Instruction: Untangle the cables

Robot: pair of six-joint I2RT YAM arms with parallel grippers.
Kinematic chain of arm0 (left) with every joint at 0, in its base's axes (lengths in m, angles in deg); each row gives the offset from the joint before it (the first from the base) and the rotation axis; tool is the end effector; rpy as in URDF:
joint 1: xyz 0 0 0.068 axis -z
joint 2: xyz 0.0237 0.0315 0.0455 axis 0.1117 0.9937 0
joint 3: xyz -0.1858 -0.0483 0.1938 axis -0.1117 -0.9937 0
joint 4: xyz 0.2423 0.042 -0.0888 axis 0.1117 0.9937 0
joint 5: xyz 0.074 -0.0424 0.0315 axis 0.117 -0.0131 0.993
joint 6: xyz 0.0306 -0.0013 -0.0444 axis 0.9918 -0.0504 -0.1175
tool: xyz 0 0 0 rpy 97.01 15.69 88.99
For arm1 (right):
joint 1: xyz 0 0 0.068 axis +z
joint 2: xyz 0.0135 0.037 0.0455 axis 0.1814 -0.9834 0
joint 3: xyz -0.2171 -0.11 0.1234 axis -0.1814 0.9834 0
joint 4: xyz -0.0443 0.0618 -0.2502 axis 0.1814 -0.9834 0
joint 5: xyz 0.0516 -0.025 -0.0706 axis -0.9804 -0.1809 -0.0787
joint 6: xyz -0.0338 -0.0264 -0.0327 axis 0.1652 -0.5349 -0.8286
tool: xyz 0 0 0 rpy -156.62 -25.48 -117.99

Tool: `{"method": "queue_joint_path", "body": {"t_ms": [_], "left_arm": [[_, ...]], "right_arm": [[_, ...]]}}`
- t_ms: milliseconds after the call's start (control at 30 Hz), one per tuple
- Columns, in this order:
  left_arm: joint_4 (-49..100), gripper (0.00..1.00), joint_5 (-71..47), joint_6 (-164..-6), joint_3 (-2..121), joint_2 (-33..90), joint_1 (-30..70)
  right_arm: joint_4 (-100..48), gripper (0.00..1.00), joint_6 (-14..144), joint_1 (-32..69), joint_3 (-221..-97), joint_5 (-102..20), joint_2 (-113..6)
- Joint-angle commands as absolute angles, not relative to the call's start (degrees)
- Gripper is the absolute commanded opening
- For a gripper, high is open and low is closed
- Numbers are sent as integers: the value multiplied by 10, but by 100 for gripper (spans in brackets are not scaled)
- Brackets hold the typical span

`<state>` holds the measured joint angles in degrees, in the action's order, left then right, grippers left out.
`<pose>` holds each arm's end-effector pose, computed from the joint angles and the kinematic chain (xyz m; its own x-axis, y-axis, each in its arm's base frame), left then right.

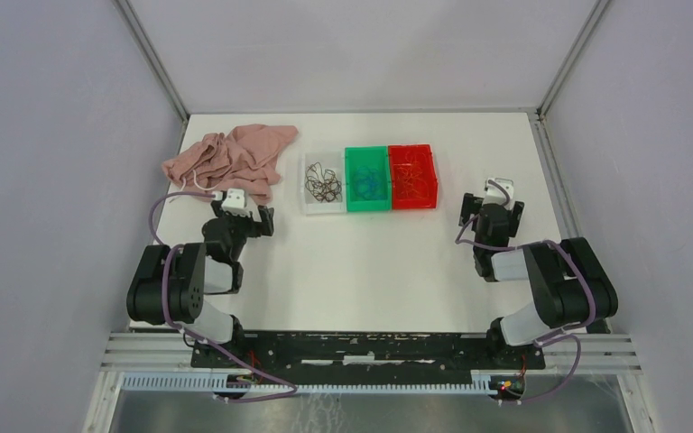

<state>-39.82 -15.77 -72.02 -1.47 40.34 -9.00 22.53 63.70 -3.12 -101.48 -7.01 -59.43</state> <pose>0.2333 0.0030 0.1371 -0.1467 0.0235 -0.9889 0.1707 0.9853 -0.0019 0.2499 0.0160 0.1321 -0.3238 0.0433 -0.9451 0.3353 0.9394 -0.0719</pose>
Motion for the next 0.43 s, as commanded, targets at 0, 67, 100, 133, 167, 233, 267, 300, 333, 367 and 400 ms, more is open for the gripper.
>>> {"method": "queue_joint_path", "body": {"t_ms": [0, 67, 100, 133, 167, 233, 267, 300, 333, 367, 400], "left_arm": [[-419, 99, -145, -730, -7, 397, -89], [-421, 99, -145, -731, -7, 397, -89], [-421, 99, -145, -730, -7, 397, -89], [-421, 99, -145, -730, -7, 397, -89], [-421, 99, -145, -730, -8, 397, -89], [-420, 99, -144, -731, -7, 397, -89], [-421, 99, -144, -731, -6, 397, -89], [-420, 99, -145, -731, -6, 396, -89], [-420, 99, -145, -730, -6, 396, -89], [-419, 99, -145, -730, -6, 397, -89], [-419, 99, -145, -730, -5, 398, -89]], "right_arm": [[261, 99, 623, -34, -1030, -96, -588], [263, 99, 622, -33, -1031, -97, -589], [261, 99, 622, -34, -1031, -97, -588], [262, 99, 622, -33, -1031, -97, -588], [262, 99, 622, -33, -1031, -97, -588], [262, 99, 622, -33, -1031, -98, -589], [262, 99, 622, -33, -1031, -97, -588], [262, 99, 622, -33, -1031, -98, -588], [262, 99, 622, -33, -1031, -97, -589], [262, 99, 622, -34, -1031, -97, -588], [262, 99, 622, -33, -1031, -97, -589]]}}
